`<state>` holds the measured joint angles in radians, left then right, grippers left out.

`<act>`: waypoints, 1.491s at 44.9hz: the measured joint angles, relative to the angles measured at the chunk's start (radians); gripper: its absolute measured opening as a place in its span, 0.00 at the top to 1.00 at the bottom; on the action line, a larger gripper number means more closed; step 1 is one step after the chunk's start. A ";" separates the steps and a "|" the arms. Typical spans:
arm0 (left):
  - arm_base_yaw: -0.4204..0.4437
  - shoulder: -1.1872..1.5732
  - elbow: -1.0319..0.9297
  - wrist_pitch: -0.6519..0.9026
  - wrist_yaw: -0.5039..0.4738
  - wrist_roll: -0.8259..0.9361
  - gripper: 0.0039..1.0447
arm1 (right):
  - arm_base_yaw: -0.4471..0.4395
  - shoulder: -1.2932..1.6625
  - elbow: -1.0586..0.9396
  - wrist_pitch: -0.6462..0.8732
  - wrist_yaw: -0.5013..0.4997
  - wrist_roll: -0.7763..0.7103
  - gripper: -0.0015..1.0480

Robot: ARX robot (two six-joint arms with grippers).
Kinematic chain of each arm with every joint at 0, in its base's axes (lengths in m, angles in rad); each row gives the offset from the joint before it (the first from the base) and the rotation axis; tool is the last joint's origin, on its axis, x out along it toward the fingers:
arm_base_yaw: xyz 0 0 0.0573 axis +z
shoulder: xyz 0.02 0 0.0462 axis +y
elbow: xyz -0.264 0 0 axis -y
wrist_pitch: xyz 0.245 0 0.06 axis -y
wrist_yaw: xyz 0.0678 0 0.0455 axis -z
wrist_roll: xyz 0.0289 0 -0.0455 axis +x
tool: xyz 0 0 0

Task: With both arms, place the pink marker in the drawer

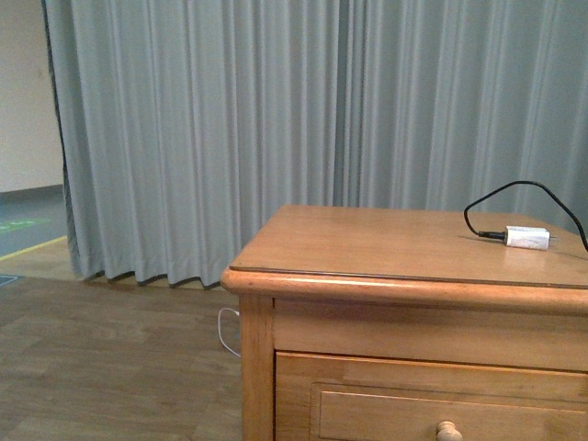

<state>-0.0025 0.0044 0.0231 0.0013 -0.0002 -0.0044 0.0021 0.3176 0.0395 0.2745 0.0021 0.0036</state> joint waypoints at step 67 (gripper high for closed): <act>0.000 0.000 0.000 -0.001 0.000 0.000 0.06 | 0.000 -0.313 -0.034 -0.274 0.000 -0.001 0.08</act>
<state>-0.0025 0.0044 0.0231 0.0006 -0.0002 -0.0044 0.0021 0.0044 0.0055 0.0006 0.0017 0.0029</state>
